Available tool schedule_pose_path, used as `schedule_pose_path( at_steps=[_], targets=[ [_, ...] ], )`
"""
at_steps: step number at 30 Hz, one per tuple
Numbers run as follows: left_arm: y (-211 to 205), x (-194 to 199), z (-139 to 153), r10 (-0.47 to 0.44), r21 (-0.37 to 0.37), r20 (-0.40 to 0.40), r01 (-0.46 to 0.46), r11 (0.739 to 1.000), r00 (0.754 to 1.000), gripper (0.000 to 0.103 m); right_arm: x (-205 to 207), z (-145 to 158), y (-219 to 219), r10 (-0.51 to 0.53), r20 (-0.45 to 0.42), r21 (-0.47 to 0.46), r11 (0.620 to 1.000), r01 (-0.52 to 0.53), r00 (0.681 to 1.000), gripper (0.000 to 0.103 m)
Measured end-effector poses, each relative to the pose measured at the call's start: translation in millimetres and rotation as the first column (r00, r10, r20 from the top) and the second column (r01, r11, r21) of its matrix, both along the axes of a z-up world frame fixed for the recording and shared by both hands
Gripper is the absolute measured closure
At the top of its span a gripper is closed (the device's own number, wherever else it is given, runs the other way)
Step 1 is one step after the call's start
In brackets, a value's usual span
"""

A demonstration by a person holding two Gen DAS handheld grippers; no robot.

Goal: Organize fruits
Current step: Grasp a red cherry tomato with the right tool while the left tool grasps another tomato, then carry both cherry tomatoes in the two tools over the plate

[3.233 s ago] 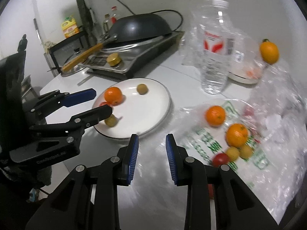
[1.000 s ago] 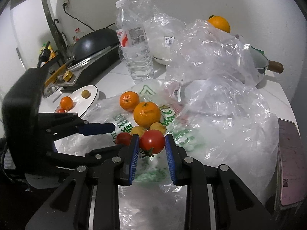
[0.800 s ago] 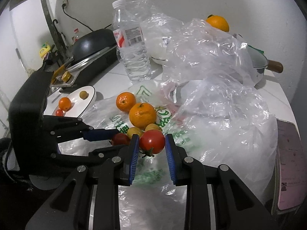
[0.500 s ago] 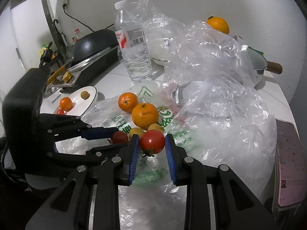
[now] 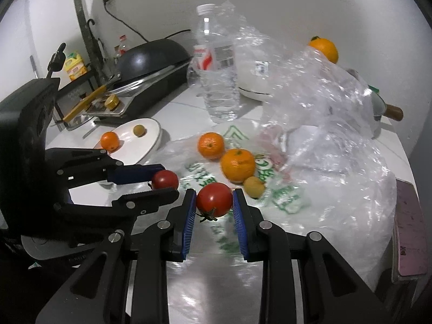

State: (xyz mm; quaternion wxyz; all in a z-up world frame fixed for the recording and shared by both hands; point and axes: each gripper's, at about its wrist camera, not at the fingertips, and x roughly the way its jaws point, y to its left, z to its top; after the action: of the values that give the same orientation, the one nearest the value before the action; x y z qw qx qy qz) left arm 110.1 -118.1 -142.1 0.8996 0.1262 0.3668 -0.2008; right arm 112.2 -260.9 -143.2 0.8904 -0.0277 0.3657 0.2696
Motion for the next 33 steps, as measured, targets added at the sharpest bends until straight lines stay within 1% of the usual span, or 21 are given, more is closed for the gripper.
schedule_pose_path(
  at_steps=[6,15,23,29,33],
  targets=[
    [28,-10,6,0.038,-0.017,0.024,-0.038,0.999,0.999,0.076,-7,6,25,0.031,0.018,-0.023,0.999,-0.030,0.999,0.073],
    [67,-17,5,0.095,-0.042,0.037,-0.094,0.995,0.995,0.076,-7,15,50,0.035,0.038,-0.056,0.998,-0.033,0.999,0.073],
    [95,-18,4,0.134,-0.038,0.055,-0.132,0.991,0.990,0.076,-6,16,73,0.059,0.038,-0.073,0.996,-0.056,0.998,0.073],
    [121,-15,3,0.196,-0.055,0.064,-0.193,0.980,0.978,0.076,-4,19,90,0.084,0.042,-0.084,0.993,-0.080,0.996,0.073],
    [137,-12,1,0.227,-0.043,0.080,-0.224,0.974,0.971,0.076,0,22,103,0.108,0.050,-0.099,0.990,-0.103,0.993,0.073]
  ],
)
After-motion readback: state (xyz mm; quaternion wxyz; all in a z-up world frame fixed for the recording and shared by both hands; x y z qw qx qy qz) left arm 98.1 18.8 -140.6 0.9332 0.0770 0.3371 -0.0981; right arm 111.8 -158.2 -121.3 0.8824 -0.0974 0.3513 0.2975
